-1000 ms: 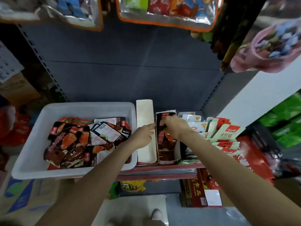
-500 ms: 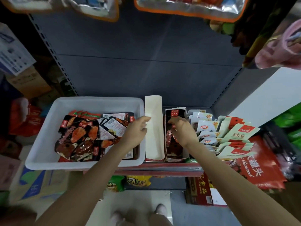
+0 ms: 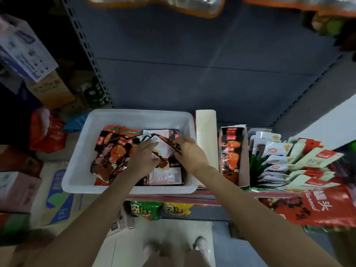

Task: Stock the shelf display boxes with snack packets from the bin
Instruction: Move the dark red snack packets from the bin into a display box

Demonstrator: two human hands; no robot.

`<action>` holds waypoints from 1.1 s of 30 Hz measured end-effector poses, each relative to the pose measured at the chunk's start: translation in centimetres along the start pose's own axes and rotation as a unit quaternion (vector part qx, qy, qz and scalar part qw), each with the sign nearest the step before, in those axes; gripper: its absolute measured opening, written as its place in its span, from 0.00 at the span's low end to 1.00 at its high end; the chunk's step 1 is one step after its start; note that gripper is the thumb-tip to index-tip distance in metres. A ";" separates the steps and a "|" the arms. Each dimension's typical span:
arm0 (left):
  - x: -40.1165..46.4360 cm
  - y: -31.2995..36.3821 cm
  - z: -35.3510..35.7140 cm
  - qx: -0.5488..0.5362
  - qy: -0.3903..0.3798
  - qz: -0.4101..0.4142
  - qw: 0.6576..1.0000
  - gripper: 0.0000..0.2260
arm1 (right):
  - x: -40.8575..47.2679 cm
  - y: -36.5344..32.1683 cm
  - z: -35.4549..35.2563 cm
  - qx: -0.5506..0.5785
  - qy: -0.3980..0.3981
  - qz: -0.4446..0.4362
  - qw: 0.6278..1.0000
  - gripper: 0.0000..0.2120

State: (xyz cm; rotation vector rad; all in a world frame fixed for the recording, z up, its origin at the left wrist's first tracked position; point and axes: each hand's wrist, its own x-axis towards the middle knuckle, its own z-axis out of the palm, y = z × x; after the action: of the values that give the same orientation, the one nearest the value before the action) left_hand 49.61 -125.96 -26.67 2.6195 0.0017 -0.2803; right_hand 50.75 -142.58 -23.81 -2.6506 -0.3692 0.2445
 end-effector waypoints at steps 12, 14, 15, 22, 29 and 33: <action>0.2 -4.3 -0.9 0.043 -0.069 -0.056 0.995 0.38 | 3.3 -2.3 5.1 -0.086 -0.030 0.093 0.992 0.18; 0.1 -4.6 -0.7 0.040 -0.069 -0.056 0.995 0.38 | 3.3 -2.4 4.9 -0.092 -0.005 0.086 0.992 0.21; 0.0 -4.6 -0.7 0.038 -0.071 -0.058 0.995 0.38 | 3.4 -2.4 4.7 -0.080 -0.003 0.082 0.993 0.23; -0.5 -3.2 -2.2 -0.036 -0.038 0.001 0.999 0.40 | 4.2 -2.2 1.0 0.109 0.109 0.058 0.986 0.14; -0.9 1.0 -3.4 -0.092 0.098 0.128 0.983 0.27 | 3.2 -1.2 -3.0 0.374 0.091 0.151 0.911 0.06; -0.1 3.7 -4.5 -0.097 0.197 0.183 0.958 0.05 | 1.1 -0.3 -5.2 0.415 0.094 0.152 0.892 0.09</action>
State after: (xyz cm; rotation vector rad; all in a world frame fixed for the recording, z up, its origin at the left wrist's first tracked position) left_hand 50.62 -127.04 -21.06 2.3754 -0.2997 0.3536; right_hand 52.94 -144.18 -19.18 -1.8371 0.1958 0.1824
